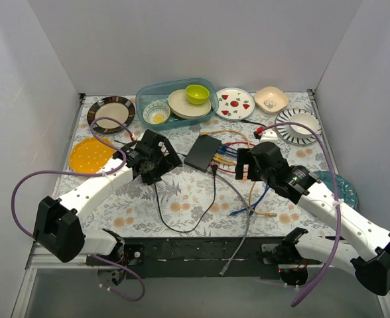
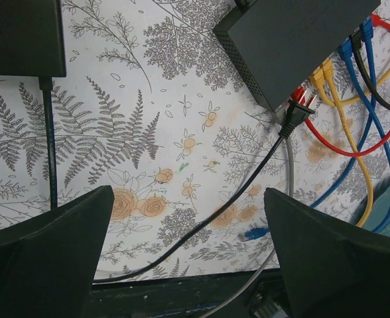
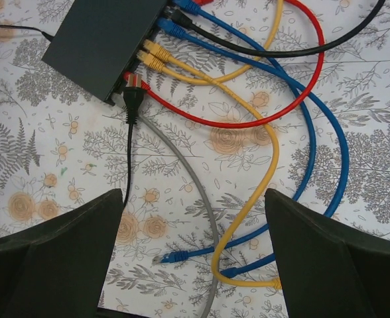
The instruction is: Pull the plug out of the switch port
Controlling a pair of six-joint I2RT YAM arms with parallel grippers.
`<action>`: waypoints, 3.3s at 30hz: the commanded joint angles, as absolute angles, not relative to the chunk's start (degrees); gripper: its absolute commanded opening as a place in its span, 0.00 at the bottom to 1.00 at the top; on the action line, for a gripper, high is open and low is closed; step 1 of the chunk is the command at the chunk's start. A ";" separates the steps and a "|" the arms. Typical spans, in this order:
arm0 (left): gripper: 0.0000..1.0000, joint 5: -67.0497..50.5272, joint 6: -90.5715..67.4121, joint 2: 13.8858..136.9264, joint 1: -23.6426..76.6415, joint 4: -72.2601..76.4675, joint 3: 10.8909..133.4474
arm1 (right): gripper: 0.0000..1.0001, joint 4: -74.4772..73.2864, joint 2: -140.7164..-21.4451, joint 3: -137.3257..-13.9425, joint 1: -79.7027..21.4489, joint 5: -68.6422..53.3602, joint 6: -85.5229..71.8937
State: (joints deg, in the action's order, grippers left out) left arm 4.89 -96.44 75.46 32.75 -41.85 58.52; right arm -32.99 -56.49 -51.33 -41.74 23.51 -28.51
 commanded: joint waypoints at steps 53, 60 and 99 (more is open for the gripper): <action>0.71 -1.74 -89.74 113.02 21.27 -24.26 77.87 | 0.44 -16.08 -97.02 -65.74 -32.08 6.77 -38.41; 0.38 -8.61 -88.77 114.44 22.84 -24.00 76.56 | 0.41 -17.66 -102.74 -70.04 -31.99 5.62 -37.53; 0.00 -8.53 -105.73 95.10 31.64 -18.37 52.47 | 0.64 -20.48 -77.69 -46.94 -41.39 -3.08 -36.30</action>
State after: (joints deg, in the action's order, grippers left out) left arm -6.90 -104.62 95.42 31.18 -20.93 51.70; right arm -22.20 -77.47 -48.27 -39.11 -1.50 -35.55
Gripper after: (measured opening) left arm 0.032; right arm 0.643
